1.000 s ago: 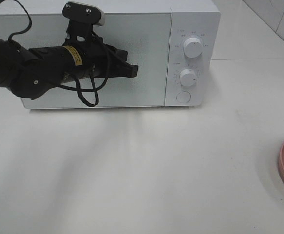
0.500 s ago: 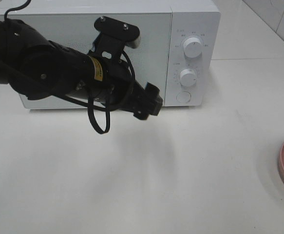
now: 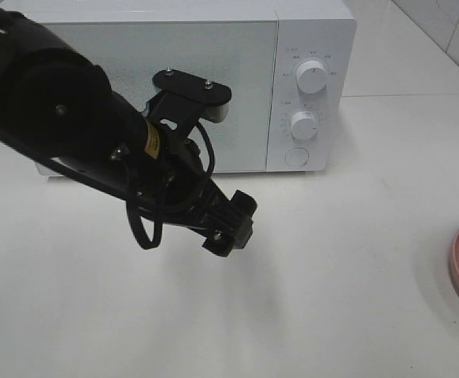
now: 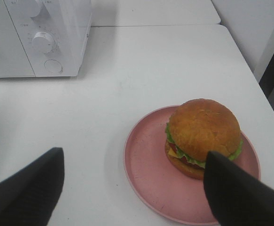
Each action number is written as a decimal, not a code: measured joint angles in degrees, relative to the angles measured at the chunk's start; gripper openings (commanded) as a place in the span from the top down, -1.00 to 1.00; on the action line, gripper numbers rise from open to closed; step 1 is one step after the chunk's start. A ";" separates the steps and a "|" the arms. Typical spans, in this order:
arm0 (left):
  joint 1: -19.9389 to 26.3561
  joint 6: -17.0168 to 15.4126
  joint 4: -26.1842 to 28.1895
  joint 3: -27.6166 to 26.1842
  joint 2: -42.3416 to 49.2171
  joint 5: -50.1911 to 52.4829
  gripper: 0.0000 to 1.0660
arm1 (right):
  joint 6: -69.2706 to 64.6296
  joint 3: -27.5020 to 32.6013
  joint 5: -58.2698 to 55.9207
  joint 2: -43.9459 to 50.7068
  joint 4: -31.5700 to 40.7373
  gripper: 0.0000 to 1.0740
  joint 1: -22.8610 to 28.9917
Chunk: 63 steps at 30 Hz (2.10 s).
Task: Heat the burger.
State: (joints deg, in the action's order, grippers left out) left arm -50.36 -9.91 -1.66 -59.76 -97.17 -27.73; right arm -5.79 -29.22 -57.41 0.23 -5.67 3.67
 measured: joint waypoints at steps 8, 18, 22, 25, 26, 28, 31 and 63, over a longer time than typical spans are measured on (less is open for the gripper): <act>1.66 0.00 2.12 -0.06 3.95 -13.92 -0.84 | 0.00 0.00 0.00 0.00 0.00 -0.42 0.00; 14.67 0.11 2.46 -0.06 11.46 -27.50 -0.84 | 0.00 0.00 0.00 0.00 0.00 -0.42 0.00; 22.17 1.43 2.46 -0.06 15.81 -30.42 -0.84 | 0.00 0.00 0.00 0.00 0.00 -0.42 0.00; 28.93 3.78 2.46 -0.06 18.68 -33.23 -0.84 | 0.00 0.00 0.00 0.00 0.00 -0.42 0.00; 30.83 4.58 2.46 -0.06 19.25 -34.38 -0.84 | 0.00 0.00 0.00 0.00 0.00 -0.42 0.00; 34.95 6.30 2.46 -0.06 20.45 -36.44 -0.84 | 0.00 0.00 0.00 0.00 0.00 -0.42 0.00; 40.74 8.42 2.46 -0.06 22.46 -39.30 -0.84 | 0.00 0.00 0.00 0.00 0.00 -0.42 0.00; 48.64 10.26 4.24 30.08 62.28 -34.15 -0.84 | 0.00 0.00 0.00 0.00 0.00 -0.42 0.00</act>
State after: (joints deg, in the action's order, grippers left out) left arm -1.72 0.34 2.58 -29.68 -34.89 -61.88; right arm -5.79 -29.22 -57.41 0.23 -5.67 3.67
